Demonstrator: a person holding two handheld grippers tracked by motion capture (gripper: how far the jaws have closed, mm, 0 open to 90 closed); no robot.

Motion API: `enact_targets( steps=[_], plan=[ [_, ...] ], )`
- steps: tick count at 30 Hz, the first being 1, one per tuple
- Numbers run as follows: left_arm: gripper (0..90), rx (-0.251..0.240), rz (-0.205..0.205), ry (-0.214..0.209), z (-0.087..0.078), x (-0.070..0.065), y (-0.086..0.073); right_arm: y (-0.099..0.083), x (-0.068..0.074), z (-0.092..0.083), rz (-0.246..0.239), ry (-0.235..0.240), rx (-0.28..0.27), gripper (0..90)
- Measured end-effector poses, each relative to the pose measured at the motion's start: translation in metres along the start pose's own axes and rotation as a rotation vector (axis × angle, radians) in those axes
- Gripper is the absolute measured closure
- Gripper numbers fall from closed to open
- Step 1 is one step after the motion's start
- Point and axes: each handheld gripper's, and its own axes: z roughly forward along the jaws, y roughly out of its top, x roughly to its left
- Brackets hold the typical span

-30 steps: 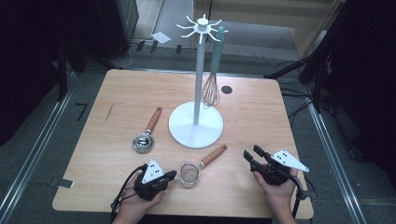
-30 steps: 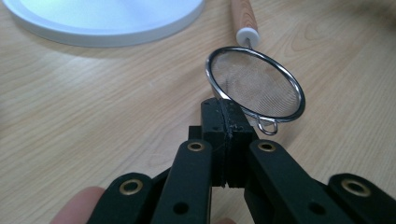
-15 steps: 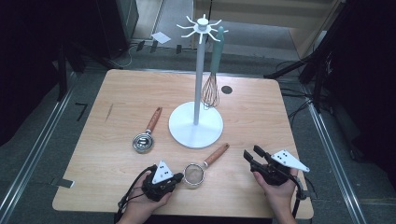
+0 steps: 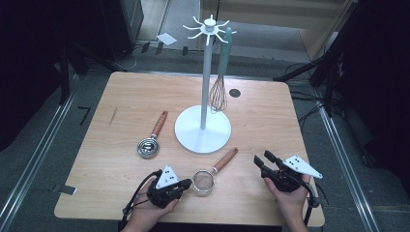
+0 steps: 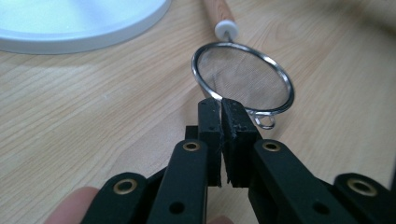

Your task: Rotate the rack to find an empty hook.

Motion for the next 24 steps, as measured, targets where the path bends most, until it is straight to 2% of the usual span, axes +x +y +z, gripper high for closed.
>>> enact_targets(
  steps=[2, 4, 6, 9, 10, 16, 20, 24],
  plan=[
    [80.9, -0.011, -0.024, -0.038, -0.003, 0.003, 0.001, 0.000, 0.000, 0.000, 0.000, 0.000, 0.000, 50.8],
    [74.8, -0.023, -0.034, -0.054, -0.003, 0.003, 0.002, 0.000, 0.000, 0.000, -0.001, 0.001, 0.001, 50.8],
    [64.6, -0.027, -0.047, -0.072, -0.001, 0.002, 0.004, 0.000, 0.000, 0.001, -0.002, 0.002, 0.002, 50.8],
    [59.6, -0.014, -0.034, -0.065, 0.003, -0.001, 0.008, 0.000, 0.001, 0.002, -0.006, 0.005, 0.003, 50.8],
    [59.0, -0.006, -0.030, -0.055, 0.004, -0.002, 0.008, 0.000, 0.001, 0.002, -0.008, 0.005, 0.003, 50.8],
    [58.7, 0.032, -0.039, -0.071, 0.013, -0.003, 0.008, -0.001, 0.002, 0.003, -0.008, 0.007, 0.007, 50.9],
    [67.1, 0.036, -0.055, -0.082, 0.012, -0.003, 0.008, -0.001, 0.002, 0.002, -0.007, 0.008, 0.009, 50.9],
    [68.8, 0.040, -0.075, -0.113, 0.014, -0.005, 0.009, -0.002, 0.002, 0.002, -0.008, 0.010, 0.009, 50.9]
  ],
)
